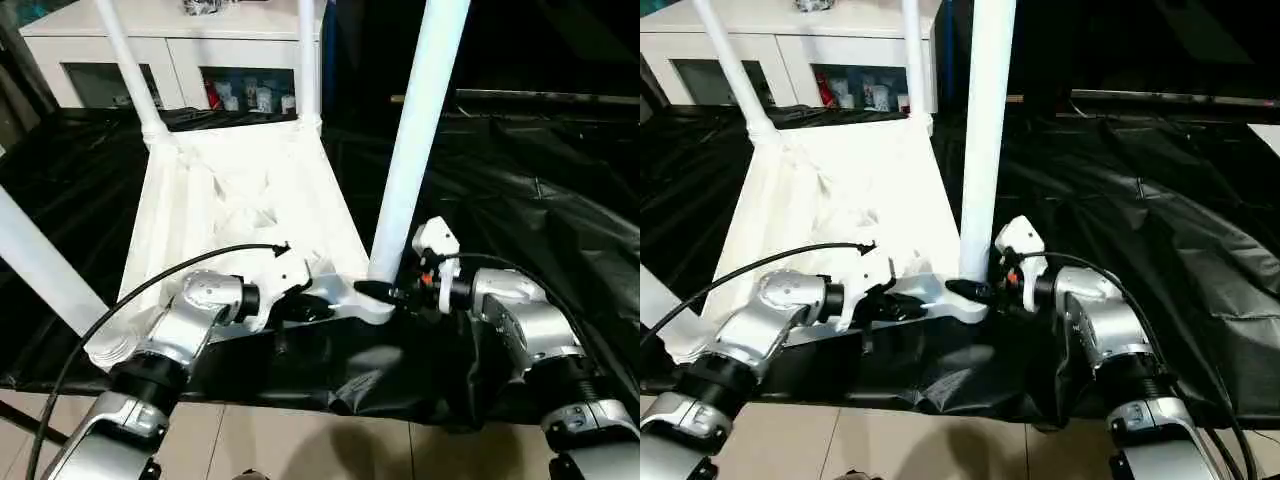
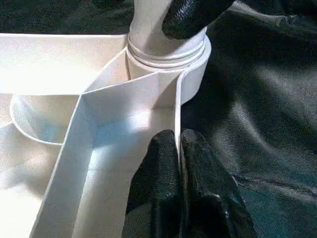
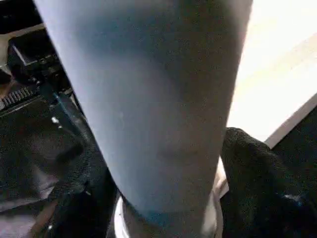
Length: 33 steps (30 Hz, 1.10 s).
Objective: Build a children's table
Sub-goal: Rotate leg to tighten
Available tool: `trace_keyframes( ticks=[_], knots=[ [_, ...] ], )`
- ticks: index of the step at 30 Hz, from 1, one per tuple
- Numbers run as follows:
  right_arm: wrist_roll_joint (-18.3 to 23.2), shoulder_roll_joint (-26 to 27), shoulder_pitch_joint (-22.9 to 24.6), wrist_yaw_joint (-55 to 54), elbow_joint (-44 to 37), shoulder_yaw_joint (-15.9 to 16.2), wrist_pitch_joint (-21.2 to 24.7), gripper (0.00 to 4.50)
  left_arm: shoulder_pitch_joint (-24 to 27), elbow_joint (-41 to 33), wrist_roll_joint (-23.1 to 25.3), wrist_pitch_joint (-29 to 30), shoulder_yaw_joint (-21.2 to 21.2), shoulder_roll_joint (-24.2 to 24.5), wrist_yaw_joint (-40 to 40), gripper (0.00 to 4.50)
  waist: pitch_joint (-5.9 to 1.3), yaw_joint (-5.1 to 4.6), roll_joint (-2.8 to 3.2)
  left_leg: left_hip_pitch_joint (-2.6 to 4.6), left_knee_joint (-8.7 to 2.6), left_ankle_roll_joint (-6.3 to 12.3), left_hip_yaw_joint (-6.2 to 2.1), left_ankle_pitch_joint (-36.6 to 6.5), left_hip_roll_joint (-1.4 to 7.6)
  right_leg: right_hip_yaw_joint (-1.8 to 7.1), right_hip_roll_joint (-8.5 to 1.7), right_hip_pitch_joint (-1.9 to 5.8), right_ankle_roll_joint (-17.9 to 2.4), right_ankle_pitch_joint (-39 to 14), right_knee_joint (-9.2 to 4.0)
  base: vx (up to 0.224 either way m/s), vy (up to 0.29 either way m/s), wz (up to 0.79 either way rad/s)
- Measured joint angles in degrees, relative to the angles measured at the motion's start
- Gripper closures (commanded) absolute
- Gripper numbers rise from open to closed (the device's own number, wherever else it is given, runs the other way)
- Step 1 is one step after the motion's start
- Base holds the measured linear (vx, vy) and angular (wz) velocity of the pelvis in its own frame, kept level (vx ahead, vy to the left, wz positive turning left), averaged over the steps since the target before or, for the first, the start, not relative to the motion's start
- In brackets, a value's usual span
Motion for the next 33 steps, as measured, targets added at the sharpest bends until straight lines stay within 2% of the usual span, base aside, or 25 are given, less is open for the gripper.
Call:
trace_keyframes(
  ticks=[9,13,16,18,23,26,30,31,33],
  knots=[
    [-1.16,-0.4,0.03,0.86,0.0,0.74,-0.5,2.37,0.02,-0.06,-0.03,0.28,0.01,0.05,0.04,4.5,0.0,-0.03,-0.01,0.01,0.02,0.0,0.01,0.0,0.0,0.02,0.0,-0.01,0.01,0.0,0.01,0.0,0.0,0.0],
    [-1.2,-0.15,0.36,-0.32,-0.26,0.69,-0.5,2.46,-0.03,0.03,0.05,0.52,0.01,-0.18,0.87,4.5,0.0,-0.05,-0.01,0.03,0.03,0.0,0.01,0.0,0.0,0.02,0.0,0.0,0.0,0.0,0.04,0.0,0.0,0.0],
    [-1.28,0.82,0.83,-3.98,-0.45,0.14,-0.37,2.49,-0.81,1.29,0.5,0.75,0.07,-1.09,2.87,4.5,-0.01,-0.14,-0.03,0.09,0.03,0.0,0.01,0.0,0.0,0.03,0.0,0.03,-0.01,0.02,0.07,0.0,0.0,0.0],
    [-2.03,3.32,0.96,-10.28,0.13,-1.84,-0.13,2.51,-2.48,3.66,1.35,0.85,0.17,-2.81,6.56,4.5,0.0,-0.35,-0.06,0.11,0.03,0.0,0.0,0.0,-0.01,0.03,0.0,0.02,0.03,0.02,0.09,0.0,0.0,0.0],
    [-4.15,10.17,0.35,-29.52,1.95,-5.89,-0.15,2.52,-5.98,8.98,4.08,1.73,0.29,-8.02,17.44,4.5,-0.02,-1.26,-0.1,0.17,-0.01,-0.01,-0.04,0.0,-0.02,0.02,0.01,0.06,0.14,-0.03,0.05,0.0,0.0,0.0],
    [-5.86,14.2,-0.7,-41.69,2.87,-7.51,0.17,2.52,-8.12,11.7,5.59,3.06,0.34,-11.61,23.99,4.5,-0.06,-1.4,-0.07,0.12,0.0,-0.01,-0.06,0.0,-0.06,0.03,0.0,0.07,0.15,-0.04,-0.05,0.0,0.0,0.0],
    [-6.61,14.87,-0.62,-43.51,2.92,-7.53,-0.72,2.52,-8.24,11.76,5.63,3.34,0.33,-12.29,24.76,4.5,-0.13,-1.37,0.02,0.14,-0.01,-0.01,-0.07,0.0,-0.07,0.05,0.0,0.1,0.16,-0.03,-0.04,0.0,0.0,0.0],
    [-6.53,15.01,-0.61,-43.28,3.03,-7.83,-1.14,2.17,-8.24,11.77,5.63,3.13,0.3,-12.17,24.51,4.5,-0.13,-1.37,0.03,0.14,-0.02,0.0,-0.07,0.0,-0.07,0.04,0.0,0.1,0.16,-0.03,-0.04,0.0,0.0,0.0],
    [-6.19,15.38,-0.59,-42.92,3.22,-8.55,-1.48,1.83,-8.24,11.87,5.63,2.64,0.26,-11.99,24.18,4.5,-0.13,-1.37,0.03,0.12,-0.07,-0.01,-0.1,0.0,-0.06,0.0,0.01,0.08,0.15,-0.02,-0.04,0.0,0.0,0.0]
  ],
)
